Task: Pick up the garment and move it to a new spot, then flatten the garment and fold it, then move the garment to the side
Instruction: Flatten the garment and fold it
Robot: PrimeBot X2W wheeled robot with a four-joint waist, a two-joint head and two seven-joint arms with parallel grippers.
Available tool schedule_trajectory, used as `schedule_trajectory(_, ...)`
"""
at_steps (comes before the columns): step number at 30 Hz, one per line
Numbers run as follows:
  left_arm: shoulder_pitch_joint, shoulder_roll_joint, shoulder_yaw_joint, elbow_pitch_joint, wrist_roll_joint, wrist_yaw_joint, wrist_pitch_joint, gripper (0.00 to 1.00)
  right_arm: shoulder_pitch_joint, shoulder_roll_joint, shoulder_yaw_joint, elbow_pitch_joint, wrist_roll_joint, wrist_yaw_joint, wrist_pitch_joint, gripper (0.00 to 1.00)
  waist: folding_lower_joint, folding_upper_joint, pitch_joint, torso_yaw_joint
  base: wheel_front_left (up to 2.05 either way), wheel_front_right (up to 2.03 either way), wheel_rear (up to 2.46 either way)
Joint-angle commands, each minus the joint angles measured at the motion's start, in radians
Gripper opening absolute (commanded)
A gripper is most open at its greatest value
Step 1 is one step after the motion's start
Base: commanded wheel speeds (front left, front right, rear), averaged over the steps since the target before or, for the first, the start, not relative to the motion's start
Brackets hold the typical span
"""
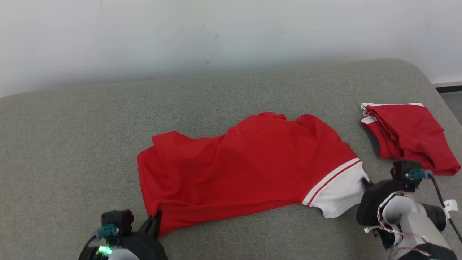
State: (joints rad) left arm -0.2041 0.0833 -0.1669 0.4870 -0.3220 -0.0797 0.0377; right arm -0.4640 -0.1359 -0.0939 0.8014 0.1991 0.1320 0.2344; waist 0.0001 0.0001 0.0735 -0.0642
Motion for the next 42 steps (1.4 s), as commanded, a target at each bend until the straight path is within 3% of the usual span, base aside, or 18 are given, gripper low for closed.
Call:
schedule_trajectory(1,-0.021,0.005,0.006,-0.012,-0.017,-0.002,-0.013,0.00,-0.016,-0.001,0.003,-0.015,0.012,-0.003,-0.011,0.00,-0.0001,-0.0001,-0.002,-0.001,0.00,0.00,0.00)
schedule_trajectory(8,-0.112,0.001,0.050,-0.130,-0.109,-0.025,-0.047,0.00,-0.078,-0.001,0.050,-0.203,0.189,-0.003,-0.018,0.00,-0.0001,-0.0001,-0.022,-0.004,0.00,0.00,0.00)
schedule_trajectory(13,-0.216,0.026,0.084,-0.191,-0.202,-0.038,0.020,0.00,-0.150,0.011,0.070,-0.335,0.342,-0.003,0.039,0.00,-0.0001,-0.0001,-0.019,-0.020,0.00,0.00,0.00)
schedule_trajectory(20,-0.439,0.080,0.143,-0.255,-0.345,-0.046,0.138,0.00,-0.341,0.003,0.075,-0.436,0.451,-0.003,0.105,0.00,-0.0001,-0.0001,0.038,-0.041,0.00,0.00,0.00)
schedule_trajectory(25,-0.609,0.114,0.191,-0.284,-0.396,-0.033,0.169,0.00,-0.522,0.007,0.036,-0.420,0.452,-0.003,0.137,0.00,-0.0001,-0.0001,0.134,-0.050,0.00,0.00,0.00)
schedule_trajectory(30,-0.786,0.136,0.212,-0.302,-0.395,-0.013,0.169,0.00,-0.728,0.004,-0.009,-0.390,0.381,-0.003,0.159,0.00,-0.0001,-0.0001,0.285,-0.050,0.00,0.00,0.00)
schedule_trajectory(36,-0.963,0.134,0.236,-0.282,-0.380,0.011,0.108,0.00,-0.923,0.021,-0.091,-0.338,0.291,-0.003,0.119,0.00,-0.0001,-0.0001,0.453,-0.047,0.00,0.00,0.00)
schedule_trajectory(42,-1.171,0.110,0.262,-0.205,-0.370,0.024,-0.028,0.00,-1.153,0.058,-0.211,-0.266,0.223,-0.003,-0.076,0.00,-0.0001,-0.0001,0.599,-0.043,0.00,0.00,0.00)
